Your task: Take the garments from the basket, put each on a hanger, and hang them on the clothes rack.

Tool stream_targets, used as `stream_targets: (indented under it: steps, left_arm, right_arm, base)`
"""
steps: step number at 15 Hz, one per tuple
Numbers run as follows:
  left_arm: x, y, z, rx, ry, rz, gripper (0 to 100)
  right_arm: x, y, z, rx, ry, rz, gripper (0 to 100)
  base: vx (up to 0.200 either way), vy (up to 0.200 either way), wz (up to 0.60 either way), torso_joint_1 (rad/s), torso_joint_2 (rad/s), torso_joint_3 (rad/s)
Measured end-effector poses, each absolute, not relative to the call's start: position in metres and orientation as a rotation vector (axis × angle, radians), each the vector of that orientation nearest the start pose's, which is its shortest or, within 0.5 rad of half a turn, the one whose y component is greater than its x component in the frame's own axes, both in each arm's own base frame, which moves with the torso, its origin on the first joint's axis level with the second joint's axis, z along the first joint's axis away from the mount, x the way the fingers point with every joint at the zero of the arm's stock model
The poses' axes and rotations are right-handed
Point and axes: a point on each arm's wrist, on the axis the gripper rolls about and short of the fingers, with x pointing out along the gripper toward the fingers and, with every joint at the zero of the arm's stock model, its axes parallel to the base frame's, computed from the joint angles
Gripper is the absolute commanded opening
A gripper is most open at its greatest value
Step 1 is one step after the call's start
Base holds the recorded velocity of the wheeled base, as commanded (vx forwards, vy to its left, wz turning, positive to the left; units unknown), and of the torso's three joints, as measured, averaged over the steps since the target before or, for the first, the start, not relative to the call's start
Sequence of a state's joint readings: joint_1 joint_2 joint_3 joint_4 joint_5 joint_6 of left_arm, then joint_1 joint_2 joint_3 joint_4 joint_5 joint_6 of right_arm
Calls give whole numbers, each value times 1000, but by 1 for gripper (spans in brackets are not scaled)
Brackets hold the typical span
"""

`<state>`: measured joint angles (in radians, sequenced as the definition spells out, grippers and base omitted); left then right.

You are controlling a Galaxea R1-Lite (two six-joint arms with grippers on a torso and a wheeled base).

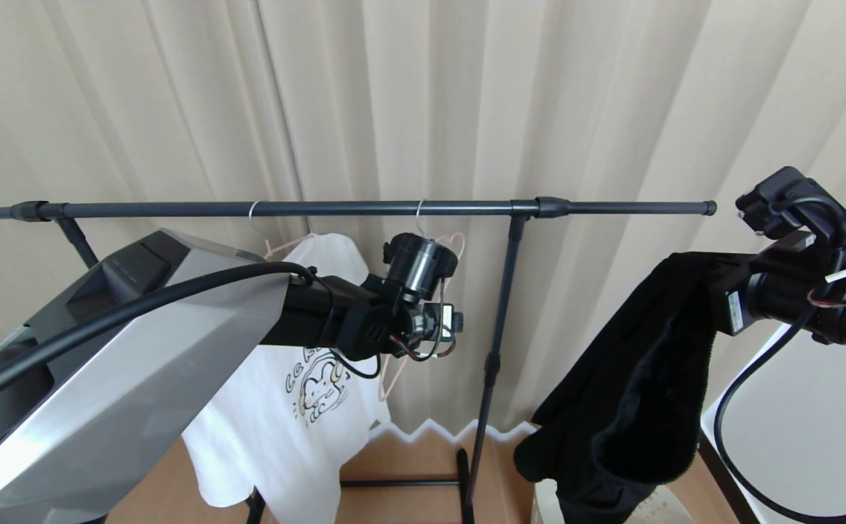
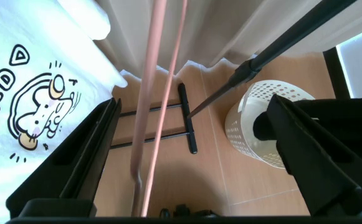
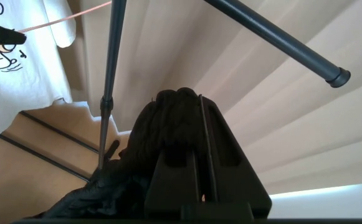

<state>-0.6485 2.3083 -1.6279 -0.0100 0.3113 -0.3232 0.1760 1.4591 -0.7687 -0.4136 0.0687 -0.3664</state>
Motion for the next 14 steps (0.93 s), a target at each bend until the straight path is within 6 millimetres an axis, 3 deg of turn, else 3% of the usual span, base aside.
stream_targets:
  steps: [14]
  left_arm:
    - [380, -267, 106, 12, 640, -214, 100]
  right_arm:
    - [244, 45, 217, -377, 230, 291, 0]
  base:
    - [0, 0, 0, 0, 0, 0]
